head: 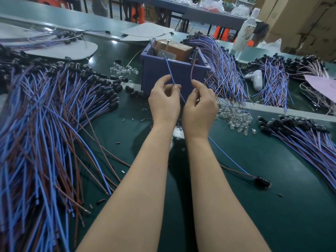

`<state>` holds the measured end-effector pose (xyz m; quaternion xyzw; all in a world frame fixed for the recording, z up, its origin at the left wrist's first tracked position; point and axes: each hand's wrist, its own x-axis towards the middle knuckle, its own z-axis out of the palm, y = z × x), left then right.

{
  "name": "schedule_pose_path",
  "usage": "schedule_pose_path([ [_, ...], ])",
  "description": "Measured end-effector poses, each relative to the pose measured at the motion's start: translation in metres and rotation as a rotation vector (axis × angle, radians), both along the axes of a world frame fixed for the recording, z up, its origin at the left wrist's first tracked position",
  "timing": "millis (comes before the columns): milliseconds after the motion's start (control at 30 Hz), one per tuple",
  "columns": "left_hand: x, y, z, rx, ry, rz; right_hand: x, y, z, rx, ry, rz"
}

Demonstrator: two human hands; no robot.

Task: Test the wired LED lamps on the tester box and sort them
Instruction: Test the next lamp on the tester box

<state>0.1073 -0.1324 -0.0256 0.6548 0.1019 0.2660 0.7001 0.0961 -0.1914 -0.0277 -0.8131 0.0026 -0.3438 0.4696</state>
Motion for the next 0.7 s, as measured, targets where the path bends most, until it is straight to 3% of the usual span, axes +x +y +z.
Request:
schedule_pose_path([
  [700, -0.0002, -0.0016, 0.0019, 0.005, -0.021, 0.008, 0.0001, -0.0010, -0.0001, 0.010, -0.021, -0.018],
])
